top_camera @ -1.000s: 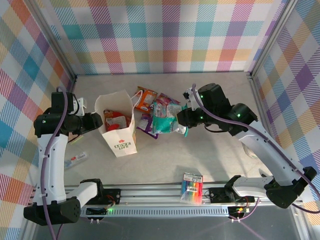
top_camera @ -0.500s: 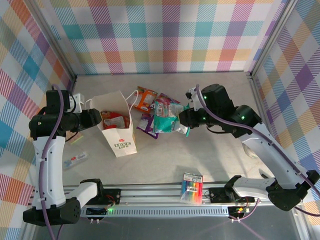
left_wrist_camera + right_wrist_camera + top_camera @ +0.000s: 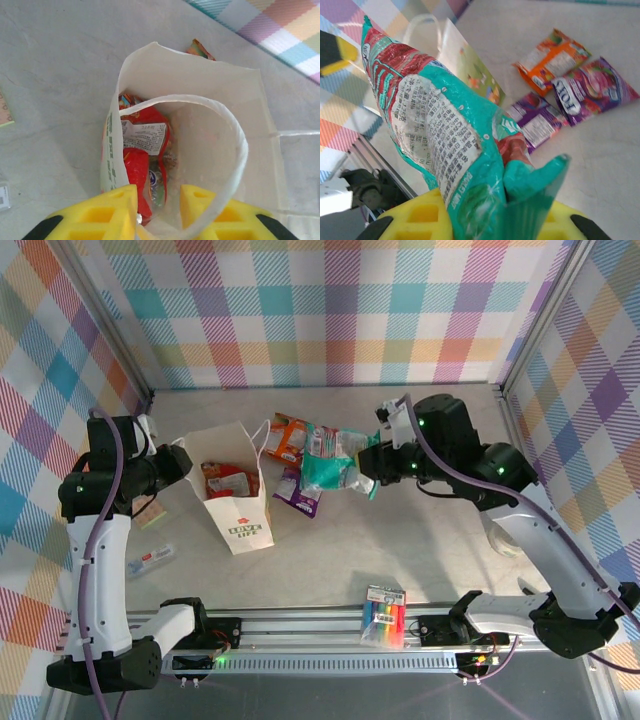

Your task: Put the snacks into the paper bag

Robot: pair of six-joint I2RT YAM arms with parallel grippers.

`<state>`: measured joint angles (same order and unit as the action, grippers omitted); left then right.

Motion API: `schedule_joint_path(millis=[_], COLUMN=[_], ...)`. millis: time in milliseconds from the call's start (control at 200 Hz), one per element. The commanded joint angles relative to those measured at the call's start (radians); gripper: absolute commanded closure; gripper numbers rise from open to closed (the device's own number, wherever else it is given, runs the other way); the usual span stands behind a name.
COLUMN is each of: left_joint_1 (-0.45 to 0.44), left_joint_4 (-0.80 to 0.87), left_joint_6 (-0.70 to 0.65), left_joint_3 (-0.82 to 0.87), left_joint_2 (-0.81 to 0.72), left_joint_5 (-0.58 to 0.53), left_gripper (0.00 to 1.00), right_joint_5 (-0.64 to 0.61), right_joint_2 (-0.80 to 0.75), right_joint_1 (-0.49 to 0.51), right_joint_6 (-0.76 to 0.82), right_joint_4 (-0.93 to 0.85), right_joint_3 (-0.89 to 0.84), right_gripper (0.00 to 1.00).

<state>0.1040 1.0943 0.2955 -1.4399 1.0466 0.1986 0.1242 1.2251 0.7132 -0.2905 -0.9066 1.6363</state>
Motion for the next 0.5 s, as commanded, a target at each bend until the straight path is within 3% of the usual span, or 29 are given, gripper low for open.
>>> schedule_joint_path(millis=[0, 495], left_joint_1=[0.030, 0.125], left_joint_4=[-0.036, -0.033], left_joint_6=[0.045, 0.050], left_joint_3=[0.024, 0.093], left_joint_2=[-0.029, -0.063], left_joint_5=[0.001, 0.054], left_gripper=[0.77, 0.89], right_joint_5=[0.062, 0.135], right_joint_2=[0.029, 0.177], right_joint_1=[0.006, 0.078], right_joint_6=[0.008, 0.019], right_joint_4=[0.044, 0.059], right_joint_3=[0.088, 0.336], right_gripper=[0.81, 0.81])
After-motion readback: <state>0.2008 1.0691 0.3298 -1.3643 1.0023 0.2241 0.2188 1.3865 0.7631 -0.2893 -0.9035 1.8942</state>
